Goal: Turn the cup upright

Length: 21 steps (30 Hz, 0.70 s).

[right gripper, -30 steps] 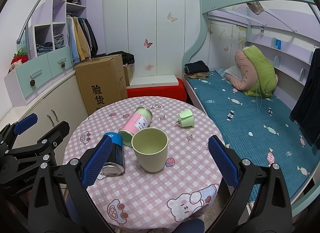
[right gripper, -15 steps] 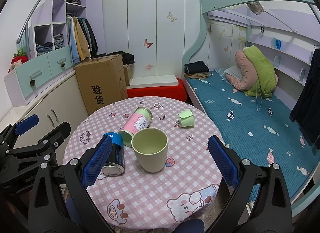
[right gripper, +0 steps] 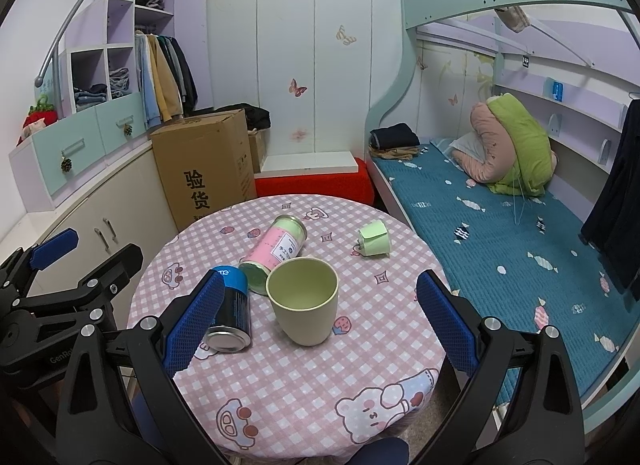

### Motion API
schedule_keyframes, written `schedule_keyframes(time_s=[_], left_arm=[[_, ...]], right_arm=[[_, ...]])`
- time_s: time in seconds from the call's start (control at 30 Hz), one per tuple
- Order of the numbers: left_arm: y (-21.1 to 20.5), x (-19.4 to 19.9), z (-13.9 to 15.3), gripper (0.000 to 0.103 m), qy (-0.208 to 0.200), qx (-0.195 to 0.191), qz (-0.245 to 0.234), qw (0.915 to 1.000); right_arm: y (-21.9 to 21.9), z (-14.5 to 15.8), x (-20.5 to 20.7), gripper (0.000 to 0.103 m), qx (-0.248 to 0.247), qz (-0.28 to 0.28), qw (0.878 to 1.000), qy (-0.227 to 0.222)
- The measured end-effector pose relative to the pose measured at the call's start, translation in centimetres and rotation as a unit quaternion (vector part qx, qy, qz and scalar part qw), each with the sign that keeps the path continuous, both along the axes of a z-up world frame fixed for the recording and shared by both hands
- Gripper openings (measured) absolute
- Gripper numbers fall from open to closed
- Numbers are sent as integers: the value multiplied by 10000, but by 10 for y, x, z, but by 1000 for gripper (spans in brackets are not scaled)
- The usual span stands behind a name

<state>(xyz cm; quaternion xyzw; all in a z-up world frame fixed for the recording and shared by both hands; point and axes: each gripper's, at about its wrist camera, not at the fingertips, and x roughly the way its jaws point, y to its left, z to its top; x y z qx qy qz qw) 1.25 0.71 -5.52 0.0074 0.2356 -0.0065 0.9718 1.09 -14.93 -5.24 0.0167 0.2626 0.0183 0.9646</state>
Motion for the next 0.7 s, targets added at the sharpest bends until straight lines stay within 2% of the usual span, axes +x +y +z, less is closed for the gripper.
schedule_keyframes(time_s=[0.47, 0.7], left_arm=[[1, -1, 0, 95, -17, -5, 17, 10000], [3, -7, 6, 95, -233, 22, 105, 9997]], right_arm=[[1, 1, -1, 97, -9, 5, 10000, -10], [3, 3, -1, 97, -1, 13, 10000, -8]])
